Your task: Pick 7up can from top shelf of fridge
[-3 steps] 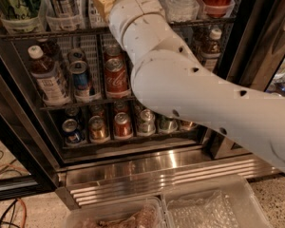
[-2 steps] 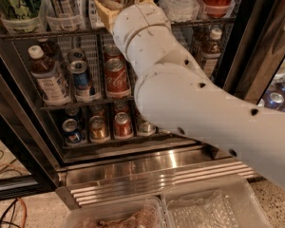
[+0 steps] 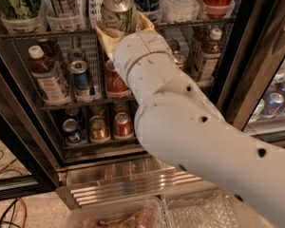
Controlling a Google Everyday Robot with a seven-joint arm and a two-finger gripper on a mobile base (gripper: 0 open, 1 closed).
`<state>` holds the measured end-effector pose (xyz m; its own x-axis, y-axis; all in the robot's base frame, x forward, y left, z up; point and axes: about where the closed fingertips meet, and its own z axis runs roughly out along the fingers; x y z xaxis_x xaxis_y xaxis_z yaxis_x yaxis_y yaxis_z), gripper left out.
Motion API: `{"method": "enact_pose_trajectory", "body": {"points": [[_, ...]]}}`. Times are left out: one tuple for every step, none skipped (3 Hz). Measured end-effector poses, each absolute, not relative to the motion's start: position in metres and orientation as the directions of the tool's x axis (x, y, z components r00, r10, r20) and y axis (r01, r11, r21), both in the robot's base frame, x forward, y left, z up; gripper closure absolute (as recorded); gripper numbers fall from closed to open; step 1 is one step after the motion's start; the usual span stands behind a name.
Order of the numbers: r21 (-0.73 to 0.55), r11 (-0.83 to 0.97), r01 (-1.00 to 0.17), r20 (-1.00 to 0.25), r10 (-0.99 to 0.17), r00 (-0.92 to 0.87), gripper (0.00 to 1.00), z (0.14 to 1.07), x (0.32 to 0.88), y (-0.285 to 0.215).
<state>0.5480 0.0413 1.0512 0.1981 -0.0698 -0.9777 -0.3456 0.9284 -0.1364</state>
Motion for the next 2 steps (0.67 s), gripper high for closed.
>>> {"method": "enact_pose_trajectory", "body": {"points": [[-0.123, 0.924, -0.361, -0.983, -0.064, 0.171, 1.0, 1.0407, 0.5382, 0.0446], [-0.112, 0.922, -0.371, -0.986, -0.058, 0.153, 1.0, 1.0337, 0.5308, 0.0472]]}}
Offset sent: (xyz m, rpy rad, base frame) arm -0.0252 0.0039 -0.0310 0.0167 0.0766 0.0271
